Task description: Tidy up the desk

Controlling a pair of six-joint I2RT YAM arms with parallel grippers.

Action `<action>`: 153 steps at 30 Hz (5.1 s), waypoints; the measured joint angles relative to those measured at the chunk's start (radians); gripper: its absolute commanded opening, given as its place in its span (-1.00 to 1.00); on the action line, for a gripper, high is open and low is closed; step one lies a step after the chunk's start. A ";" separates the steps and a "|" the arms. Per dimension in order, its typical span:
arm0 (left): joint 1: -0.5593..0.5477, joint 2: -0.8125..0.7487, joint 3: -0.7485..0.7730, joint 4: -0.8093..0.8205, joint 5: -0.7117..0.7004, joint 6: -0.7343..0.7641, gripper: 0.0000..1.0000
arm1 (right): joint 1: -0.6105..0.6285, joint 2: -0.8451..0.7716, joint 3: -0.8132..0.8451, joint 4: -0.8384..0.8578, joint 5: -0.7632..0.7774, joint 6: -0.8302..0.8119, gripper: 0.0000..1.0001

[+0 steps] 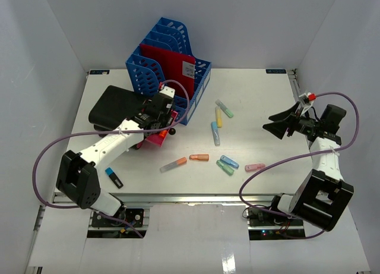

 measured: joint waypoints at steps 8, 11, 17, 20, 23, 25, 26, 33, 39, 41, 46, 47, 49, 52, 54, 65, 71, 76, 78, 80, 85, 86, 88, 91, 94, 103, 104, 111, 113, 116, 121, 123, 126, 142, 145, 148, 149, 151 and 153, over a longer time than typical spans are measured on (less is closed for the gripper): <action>0.002 0.004 0.001 0.005 0.002 0.009 0.45 | 0.044 0.025 0.126 -0.443 0.015 -0.468 0.94; 0.003 -0.031 0.003 -0.002 0.071 -0.015 0.45 | 0.108 0.062 0.227 -0.739 0.112 -0.915 0.91; 0.003 -0.311 -0.042 0.040 0.324 -0.147 0.54 | 0.301 0.021 0.151 -0.980 0.474 -1.473 0.93; 0.002 -0.488 -0.112 0.099 0.421 -0.213 0.65 | 0.374 -0.002 0.103 -1.005 0.633 -1.564 0.97; 0.002 -0.641 -0.212 0.145 0.503 -0.274 0.75 | 0.395 0.000 0.101 -1.018 0.694 -1.575 0.99; 0.002 -0.706 -0.266 0.146 0.542 -0.305 0.78 | 0.396 0.003 0.108 -1.014 0.710 -1.560 0.98; 0.002 -0.732 -0.286 0.145 0.559 -0.318 0.78 | 0.396 0.004 0.114 -1.011 0.716 -1.549 0.99; 0.002 -0.853 -0.404 0.163 0.635 -0.392 0.78 | 0.399 0.005 0.172 -0.981 0.727 -1.429 0.97; 0.002 -0.866 -0.512 0.244 0.667 -0.426 0.78 | 0.398 0.029 0.210 -0.920 0.762 -1.212 1.00; 0.002 -0.853 -0.544 0.272 0.674 -0.435 0.78 | 0.397 0.052 0.228 -0.900 0.771 -1.121 1.00; 0.002 -0.787 -0.579 0.333 0.702 -0.436 0.77 | 0.363 0.103 0.283 -0.844 0.769 -0.909 0.87; 0.002 -0.767 -0.580 0.345 0.709 -0.433 0.76 | 0.354 0.107 0.290 -0.830 0.767 -0.870 0.87; 0.002 -0.730 -0.580 0.372 0.728 -0.427 0.74 | 0.342 0.107 0.294 -0.803 0.757 -0.785 0.87; 0.002 -0.661 -0.579 0.417 0.775 -0.431 0.68 | 0.339 0.104 0.295 -0.765 0.733 -0.672 0.87; 0.002 -0.604 -0.566 0.430 0.810 -0.442 0.65 | 0.339 0.100 0.295 -0.743 0.718 -0.619 0.87; -0.284 -0.211 -0.277 0.391 0.624 -0.455 0.58 | 0.339 0.045 0.285 -0.695 0.642 -0.488 0.87; -0.397 0.011 -0.146 0.291 0.379 -0.439 0.56 | 0.339 0.040 0.257 -0.689 0.633 -0.473 0.88; -0.421 0.131 -0.109 0.206 0.248 -0.420 0.51 | 0.336 0.001 0.214 -0.691 0.634 -0.471 0.88; -0.421 0.134 -0.109 0.180 0.219 -0.415 0.50 | 0.333 -0.015 0.213 -0.690 0.634 -0.471 0.88; -0.421 0.130 -0.104 0.166 0.195 -0.412 0.50 | 0.332 -0.033 0.213 -0.690 0.633 -0.471 0.88; -0.421 0.049 -0.106 0.053 0.091 -0.499 0.47 | 0.332 -0.070 0.213 -0.690 0.621 -0.471 0.89; -0.421 -0.001 -0.120 0.014 0.062 -0.546 0.47 | 0.332 -0.078 0.213 -0.690 0.619 -0.471 0.89; -0.415 -0.163 -0.153 -0.085 0.008 -0.658 0.48 | 0.332 -0.099 0.213 -0.690 0.612 -0.472 0.90; -0.377 -0.389 -0.178 -0.186 -0.055 -0.820 0.48 | 0.331 -0.130 0.214 -0.690 0.600 -0.475 0.90; -0.236 -0.563 -0.235 -0.290 -0.113 -0.962 0.53 | 0.328 -0.168 0.212 -0.685 0.564 -0.475 0.90; 0.237 -0.470 -0.267 -0.496 -0.152 -1.086 0.49 | 0.311 -0.196 0.094 -0.616 0.442 -0.475 0.90; 0.302 -0.425 -0.267 -0.496 -0.128 -1.081 0.49 | 0.308 -0.196 0.081 -0.612 0.434 -0.475 0.91; 0.573 -0.323 -0.306 -0.473 0.038 -0.999 0.48 | 0.290 -0.199 0.036 -0.582 0.396 -0.498 0.94; 0.585 -0.331 -0.308 -0.462 0.069 -0.981 0.48 | 0.288 -0.211 0.034 -0.575 0.389 -0.501 0.95; 0.595 -0.349 -0.343 -0.425 0.117 -0.962 0.47 | 0.288 -0.243 0.033 -0.568 0.363 -0.505 0.96; 0.639 -0.396 -0.499 -0.363 0.210 -0.960 0.47 | 0.288 -0.288 0.028 -0.564 0.330 -0.512 0.96; 0.654 -0.427 -0.561 -0.361 0.238 -0.971 0.47 | 0.288 -0.297 0.017 -0.564 0.323 -0.513 0.96; 0.660 -0.456 -0.586 -0.370 0.249 -0.990 0.49 | 0.288 -0.307 0.001 -0.564 0.317 -0.513 0.96; 0.729 -0.342 -0.643 -0.274 0.292 -1.002 -0.05 | 0.287 -0.322 -0.005 -0.564 0.303 -0.517 0.96; 0.735 -0.327 -0.639 -0.267 0.298 -0.987 -0.08 | 0.287 -0.322 -0.005 -0.564 0.300 -0.517 0.96; 0.737 -0.316 -0.632 -0.262 0.303 -0.978 -0.33 | 0.287 -0.322 -0.006 -0.564 0.300 -0.517 0.96; 0.738 -0.315 -0.631 -0.260 0.306 -0.975 -0.51 | 0.286 -0.322 -0.007 -0.564 0.300 -0.518 0.96; 0.738 -0.317 -0.630 -0.256 0.312 -0.970 -0.78 | 0.286 -0.322 -0.009 -0.564 0.300 -0.519 0.96; 0.738 -0.323 -0.631 -0.253 0.321 -0.964 -0.88 | 0.286 -0.322 -0.012 -0.564 0.300 -0.520 0.96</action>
